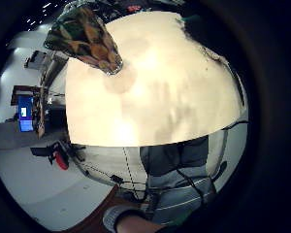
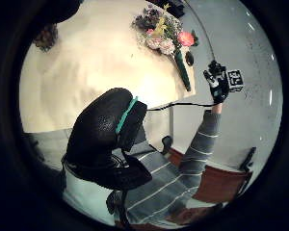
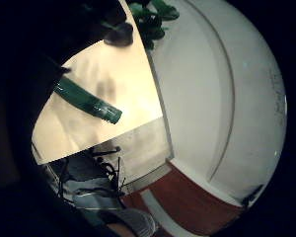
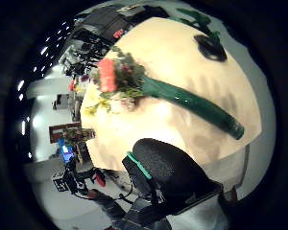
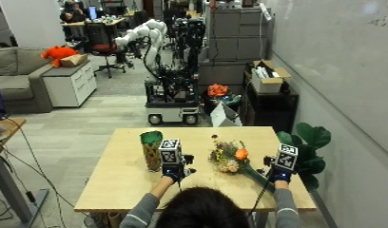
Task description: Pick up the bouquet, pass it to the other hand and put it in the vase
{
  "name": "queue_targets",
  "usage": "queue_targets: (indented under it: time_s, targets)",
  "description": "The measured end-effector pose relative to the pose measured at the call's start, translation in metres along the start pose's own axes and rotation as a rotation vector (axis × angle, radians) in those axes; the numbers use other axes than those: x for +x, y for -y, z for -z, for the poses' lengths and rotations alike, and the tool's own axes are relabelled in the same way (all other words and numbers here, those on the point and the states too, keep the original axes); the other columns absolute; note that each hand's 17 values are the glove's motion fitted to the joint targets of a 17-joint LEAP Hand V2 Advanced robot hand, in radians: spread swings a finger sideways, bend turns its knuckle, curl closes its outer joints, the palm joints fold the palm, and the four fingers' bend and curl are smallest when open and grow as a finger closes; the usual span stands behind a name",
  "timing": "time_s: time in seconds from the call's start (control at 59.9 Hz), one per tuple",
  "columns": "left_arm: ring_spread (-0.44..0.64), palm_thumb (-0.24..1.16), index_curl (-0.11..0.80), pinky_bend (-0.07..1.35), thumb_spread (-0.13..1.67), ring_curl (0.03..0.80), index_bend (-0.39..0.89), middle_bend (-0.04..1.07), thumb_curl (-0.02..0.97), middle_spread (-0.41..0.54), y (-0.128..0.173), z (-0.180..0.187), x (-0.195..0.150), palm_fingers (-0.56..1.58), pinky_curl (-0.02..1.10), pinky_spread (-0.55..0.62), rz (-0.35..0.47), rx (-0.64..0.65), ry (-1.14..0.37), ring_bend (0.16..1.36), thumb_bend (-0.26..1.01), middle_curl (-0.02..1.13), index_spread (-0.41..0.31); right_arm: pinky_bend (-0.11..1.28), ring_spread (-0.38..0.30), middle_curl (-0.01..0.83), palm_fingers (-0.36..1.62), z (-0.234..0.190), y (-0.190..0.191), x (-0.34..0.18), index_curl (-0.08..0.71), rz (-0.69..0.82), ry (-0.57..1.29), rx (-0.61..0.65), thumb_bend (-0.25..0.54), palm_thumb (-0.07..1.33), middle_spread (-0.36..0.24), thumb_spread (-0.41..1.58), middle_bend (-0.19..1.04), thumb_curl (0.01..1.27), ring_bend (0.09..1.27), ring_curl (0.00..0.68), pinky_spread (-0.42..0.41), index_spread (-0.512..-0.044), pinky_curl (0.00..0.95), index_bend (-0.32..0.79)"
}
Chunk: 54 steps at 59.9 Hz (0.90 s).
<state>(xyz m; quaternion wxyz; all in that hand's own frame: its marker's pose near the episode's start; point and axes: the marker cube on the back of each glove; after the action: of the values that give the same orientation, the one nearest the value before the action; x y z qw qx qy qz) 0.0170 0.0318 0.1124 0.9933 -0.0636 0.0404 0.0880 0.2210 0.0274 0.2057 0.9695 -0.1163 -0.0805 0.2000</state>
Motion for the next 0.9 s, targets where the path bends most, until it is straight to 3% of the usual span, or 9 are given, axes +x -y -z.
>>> queue_targets:
  time_s: [0.1, 0.167, 0.251, 0.468, 0.518, 0.601, 0.735, 0.852, 0.902]
  targets:
    - [0.16, 0.23, 0.406, 0.18, 1.08, 0.31, 0.17, 0.18, 0.291, 0.043, 0.004, -0.004, -0.001, 0.47, 0.28, 0.24, -0.006, 0.035, 0.011, 0.35, -0.02, 0.38, -0.064, 0.61, 0.055, 0.376, 0.21, -0.032, -0.018, 0.012, 0.107, -0.063, 0.023, -0.209, -0.028, 0.26, -0.014, 0.97, 0.27, 0.28, 0.57, 0.332, 0.269, -0.384, 0.373, 0.08]
    - [0.16, 0.23, 0.406, 0.18, 1.08, 0.311, 0.18, 0.18, 0.292, 0.043, 0.006, -0.009, -0.001, 0.47, 0.28, 0.24, -0.002, 0.02, 0.017, 0.35, -0.02, 0.38, -0.064, 0.6, 0.05, 0.378, 0.19, -0.061, 0.009, 0.02, 0.108, -0.057, 0.03, -0.089, -0.029, 0.26, -0.014, 0.96, 0.27, 0.28, 0.57, 0.331, 0.259, -0.379, 0.369, 0.09]
    - [0.16, 0.23, 0.406, 0.18, 1.07, 0.312, 0.18, 0.18, 0.292, 0.044, 0.003, -0.014, 0.0, 0.47, 0.28, 0.24, 0.006, -0.027, 0.001, 0.35, -0.02, 0.38, -0.064, 0.59, 0.047, 0.378, 0.18, -0.055, -0.025, 0.02, 0.114, -0.039, 0.035, 0.008, -0.029, 0.26, -0.019, 0.96, 0.28, 0.28, 0.56, 0.328, 0.255, -0.378, 0.363, 0.1]
    - [0.16, 0.23, 0.406, 0.18, 1.07, 0.315, 0.18, 0.18, 0.295, 0.044, 0.004, -0.018, 0.0, 0.47, 0.29, 0.24, 0.002, -0.033, 0.01, 0.35, -0.02, 0.38, -0.064, 0.56, 0.045, 0.366, 0.15, -0.088, -0.034, 0.029, 0.152, -0.079, 0.037, 0.003, -0.02, 0.29, -0.036, 0.97, 0.25, 0.29, 0.51, 0.309, 0.241, -0.383, 0.351, 0.15]
    - [0.16, 0.23, 0.406, 0.18, 1.07, 0.316, 0.18, 0.18, 0.295, 0.043, 0.008, -0.022, -0.002, 0.47, 0.29, 0.24, 0.004, -0.037, 0.009, 0.35, -0.02, 0.38, -0.064, 0.52, 0.042, 0.361, 0.15, -0.093, -0.04, 0.025, 0.182, -0.001, 0.085, -0.053, -0.017, 0.31, -0.044, 0.98, 0.23, 0.3, 0.47, 0.303, 0.235, -0.396, 0.343, 0.19]
    - [0.16, 0.23, 0.406, 0.18, 1.07, 0.317, 0.18, 0.18, 0.296, 0.043, 0.007, -0.022, -0.003, 0.47, 0.29, 0.24, 0.009, -0.05, -0.002, 0.34, -0.02, 0.38, -0.064, 0.43, 0.03, 0.352, 0.25, -0.094, -0.033, 0.016, 0.243, 0.098, 0.162, 0.011, 0.002, 0.38, -0.07, 1.03, 0.2, 0.3, 0.4, 0.276, 0.229, -0.405, 0.315, 0.3]
    - [0.16, 0.23, 0.407, 0.18, 1.07, 0.318, 0.18, 0.18, 0.298, 0.043, 0.004, -0.021, -0.004, 0.47, 0.29, 0.24, 0.009, -0.057, -0.007, 0.34, -0.02, 0.38, -0.064, 0.37, 0.003, 0.347, 0.4, -0.084, -0.029, 0.023, 0.294, -0.057, 0.018, 0.128, 0.019, 0.49, -0.114, 1.09, 0.19, 0.31, 0.36, 0.269, 0.218, -0.39, 0.303, 0.32]
    - [0.16, 0.23, 0.407, 0.18, 1.07, 0.319, 0.18, 0.18, 0.299, 0.043, -0.001, -0.016, -0.004, 0.47, 0.29, 0.24, 0.013, -0.062, -0.01, 0.34, -0.02, 0.38, -0.064, 0.33, -0.071, 0.346, 0.76, -0.068, -0.016, 0.008, 0.348, 0.037, 0.011, 0.276, 0.033, 0.6, -0.133, 1.1, 0.19, 0.31, 0.37, 0.279, 0.164, -0.297, 0.296, 0.4]
    - [0.16, 0.23, 0.407, 0.18, 1.07, 0.319, 0.18, 0.18, 0.299, 0.043, 0.0, -0.015, -0.006, 0.47, 0.29, 0.24, 0.016, -0.059, -0.008, 0.34, -0.02, 0.38, -0.064, 0.3, -0.104, 0.354, 0.86, -0.061, -0.014, 0.018, 0.352, -0.068, -0.098, 0.312, 0.036, 0.64, -0.125, 1.11, 0.2, 0.31, 0.39, 0.29, 0.124, -0.269, 0.293, 0.37]
